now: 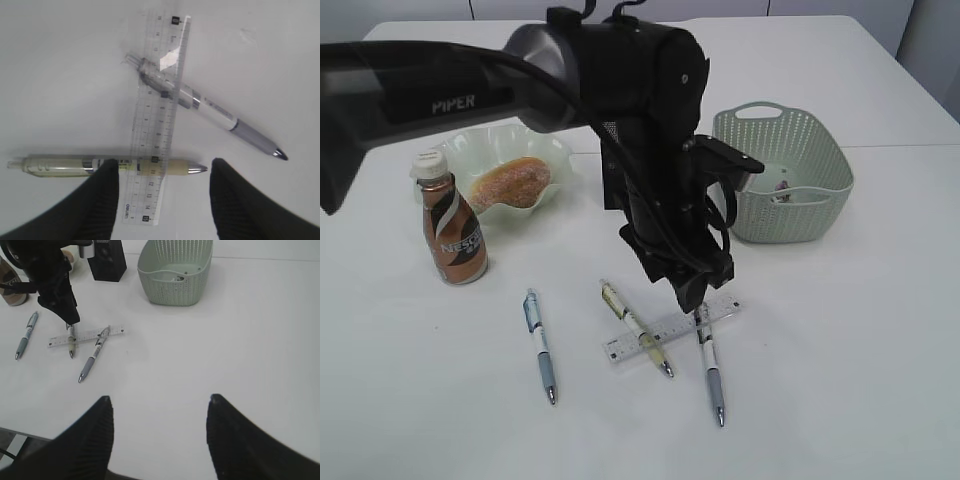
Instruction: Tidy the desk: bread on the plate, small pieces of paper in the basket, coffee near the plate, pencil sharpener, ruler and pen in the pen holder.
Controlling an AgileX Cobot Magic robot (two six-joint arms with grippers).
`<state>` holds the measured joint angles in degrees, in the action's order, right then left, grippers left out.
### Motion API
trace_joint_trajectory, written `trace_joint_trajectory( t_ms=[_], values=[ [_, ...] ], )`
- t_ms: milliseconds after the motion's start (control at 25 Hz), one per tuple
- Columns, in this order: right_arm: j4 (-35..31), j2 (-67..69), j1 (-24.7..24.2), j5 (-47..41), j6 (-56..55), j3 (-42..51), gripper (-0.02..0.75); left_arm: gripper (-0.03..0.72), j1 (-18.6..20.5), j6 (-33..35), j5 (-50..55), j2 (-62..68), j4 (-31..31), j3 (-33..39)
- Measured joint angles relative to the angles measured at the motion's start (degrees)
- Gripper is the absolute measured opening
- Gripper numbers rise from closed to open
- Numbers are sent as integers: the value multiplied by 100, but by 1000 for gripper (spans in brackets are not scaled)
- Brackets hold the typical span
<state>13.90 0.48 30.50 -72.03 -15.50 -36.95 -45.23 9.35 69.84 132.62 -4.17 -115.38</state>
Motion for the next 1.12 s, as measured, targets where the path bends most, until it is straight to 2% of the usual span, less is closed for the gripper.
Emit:
trace_joint_trajectory(
  t_ms=[120,600,1120],
  values=[
    [-2,0,0,-83,0,0,464,424,103,0,0,209,-85,-12],
    [-12,0,0,-94,0,0,464,425,116,190,0,571,-319,-43],
    [-12,0,0,-100,0,0,464,436,127,389,-284,702,-170,-43]
  ],
)
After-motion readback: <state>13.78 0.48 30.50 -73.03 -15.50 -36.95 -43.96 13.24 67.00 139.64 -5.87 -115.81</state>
